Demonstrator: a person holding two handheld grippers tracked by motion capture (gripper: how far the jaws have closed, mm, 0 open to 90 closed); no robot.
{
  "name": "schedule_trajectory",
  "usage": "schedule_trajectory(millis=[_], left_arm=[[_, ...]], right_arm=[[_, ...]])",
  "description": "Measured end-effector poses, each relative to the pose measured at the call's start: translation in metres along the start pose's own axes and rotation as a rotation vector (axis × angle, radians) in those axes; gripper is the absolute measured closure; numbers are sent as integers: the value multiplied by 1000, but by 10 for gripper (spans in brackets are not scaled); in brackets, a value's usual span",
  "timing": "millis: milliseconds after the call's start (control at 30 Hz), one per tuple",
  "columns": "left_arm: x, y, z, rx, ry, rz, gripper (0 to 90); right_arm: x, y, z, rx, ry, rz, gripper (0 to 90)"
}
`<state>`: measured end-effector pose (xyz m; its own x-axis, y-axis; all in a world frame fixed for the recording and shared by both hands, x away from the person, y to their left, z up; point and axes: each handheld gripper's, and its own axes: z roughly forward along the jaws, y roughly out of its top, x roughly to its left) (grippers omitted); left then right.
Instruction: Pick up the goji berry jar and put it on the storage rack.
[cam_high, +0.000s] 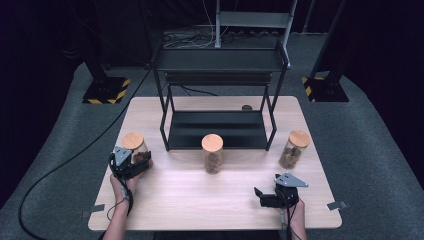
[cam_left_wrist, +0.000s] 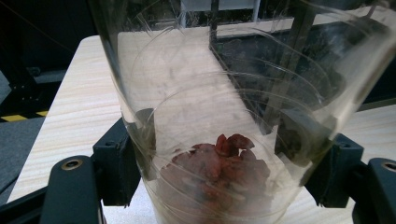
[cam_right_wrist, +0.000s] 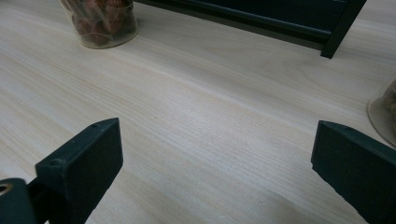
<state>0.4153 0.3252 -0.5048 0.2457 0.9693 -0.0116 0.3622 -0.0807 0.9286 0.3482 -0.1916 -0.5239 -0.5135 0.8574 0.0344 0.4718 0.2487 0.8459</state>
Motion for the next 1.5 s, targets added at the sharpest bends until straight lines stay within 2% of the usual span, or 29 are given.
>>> schedule_trajectory(millis=[333, 1500], left_arm=[[0, 3, -3, -11, 7, 10, 247], [-20, 17, -10, -21, -63, 54, 247]], right_arm=[[0, 0, 0, -4, -5, 1, 14], [0, 0, 0, 2, 5, -4, 14]])
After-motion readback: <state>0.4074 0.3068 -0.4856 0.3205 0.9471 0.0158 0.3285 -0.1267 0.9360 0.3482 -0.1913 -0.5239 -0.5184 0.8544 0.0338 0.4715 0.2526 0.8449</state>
